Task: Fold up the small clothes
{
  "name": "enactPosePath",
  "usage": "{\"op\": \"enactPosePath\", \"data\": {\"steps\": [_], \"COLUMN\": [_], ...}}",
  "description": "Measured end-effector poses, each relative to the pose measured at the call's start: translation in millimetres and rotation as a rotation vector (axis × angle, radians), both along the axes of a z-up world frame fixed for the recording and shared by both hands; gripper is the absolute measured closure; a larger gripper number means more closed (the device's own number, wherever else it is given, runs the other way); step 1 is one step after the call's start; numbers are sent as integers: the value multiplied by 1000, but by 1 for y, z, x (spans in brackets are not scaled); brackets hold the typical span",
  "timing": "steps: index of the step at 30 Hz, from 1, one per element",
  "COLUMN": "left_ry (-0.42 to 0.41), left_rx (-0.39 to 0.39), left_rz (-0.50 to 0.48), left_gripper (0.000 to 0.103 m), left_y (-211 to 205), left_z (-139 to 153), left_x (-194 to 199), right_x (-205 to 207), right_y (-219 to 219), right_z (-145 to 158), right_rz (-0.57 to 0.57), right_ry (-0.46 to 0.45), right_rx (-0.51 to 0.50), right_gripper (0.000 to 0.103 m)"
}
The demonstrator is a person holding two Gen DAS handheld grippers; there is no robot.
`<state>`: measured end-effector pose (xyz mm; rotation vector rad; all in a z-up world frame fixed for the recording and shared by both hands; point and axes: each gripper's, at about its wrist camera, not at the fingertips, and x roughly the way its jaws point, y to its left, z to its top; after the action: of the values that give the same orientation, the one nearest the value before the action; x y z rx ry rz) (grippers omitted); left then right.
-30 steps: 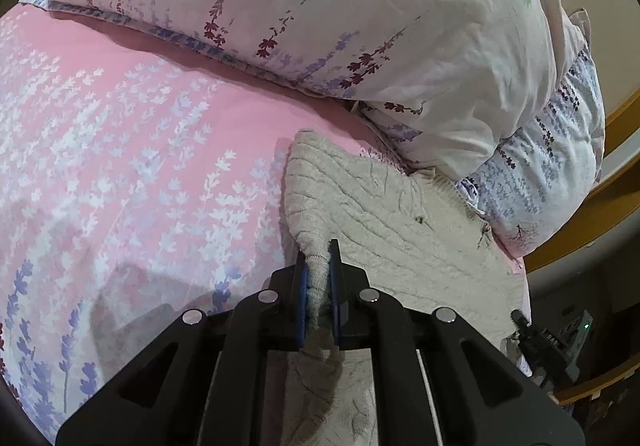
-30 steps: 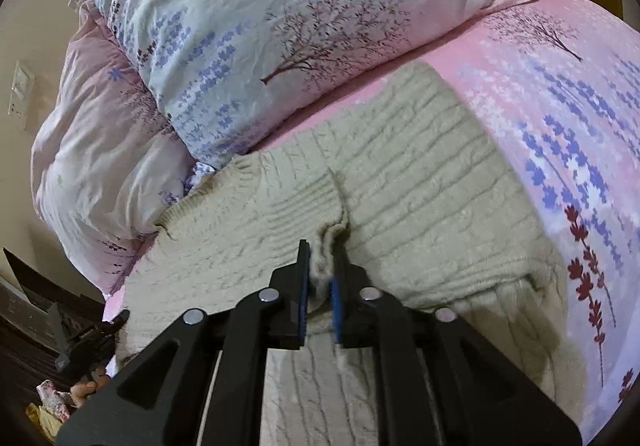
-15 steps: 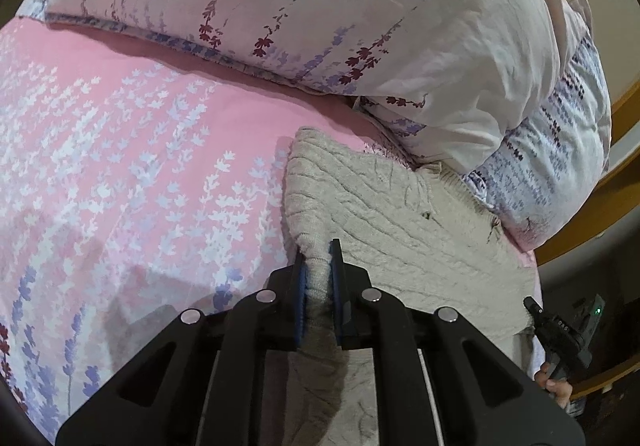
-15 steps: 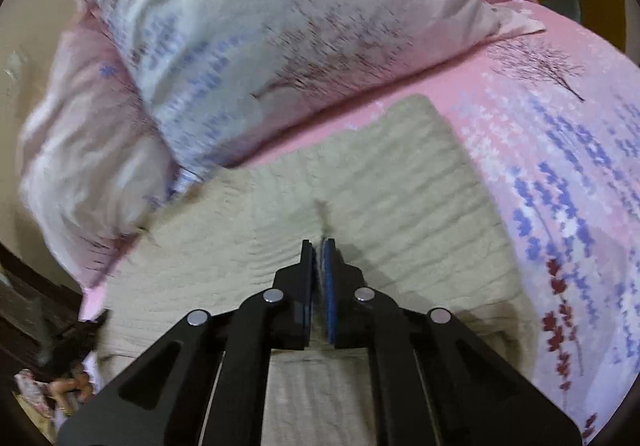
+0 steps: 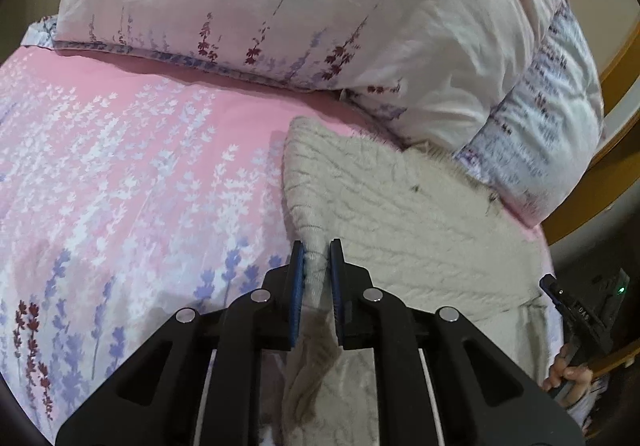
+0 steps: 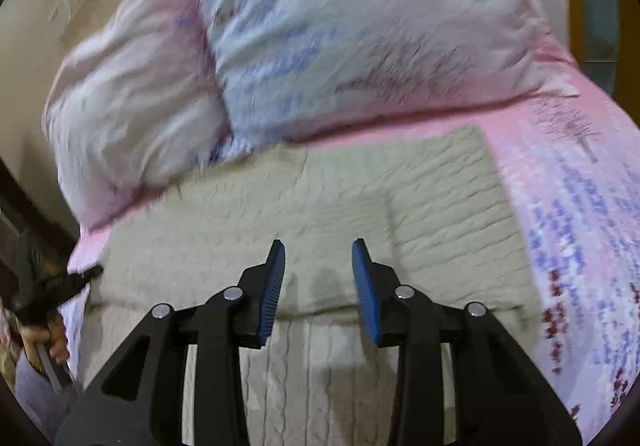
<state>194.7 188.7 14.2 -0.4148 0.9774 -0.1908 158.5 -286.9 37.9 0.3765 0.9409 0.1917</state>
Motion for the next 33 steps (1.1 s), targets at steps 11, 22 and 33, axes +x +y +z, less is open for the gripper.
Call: {"op": "enactPosePath", "data": {"steps": [11, 22, 33], "left_ry": [39, 71, 131], "left_rx": [-54, -156, -240], "left_rz": [37, -58, -95], "left_gripper": [87, 82, 82], "left_y": [7, 13, -7], "left_z": [-3, 14, 4], "left_x": [-20, -155, -222], "right_x": [-16, -146, -205], "right_y": [-17, -107, -115], "right_z": [-1, 7, -16], "right_rz": [38, 3, 22], "right_ry": [41, 114, 177], "right_rx": [122, 184, 286], "right_gripper": [47, 40, 66]}}
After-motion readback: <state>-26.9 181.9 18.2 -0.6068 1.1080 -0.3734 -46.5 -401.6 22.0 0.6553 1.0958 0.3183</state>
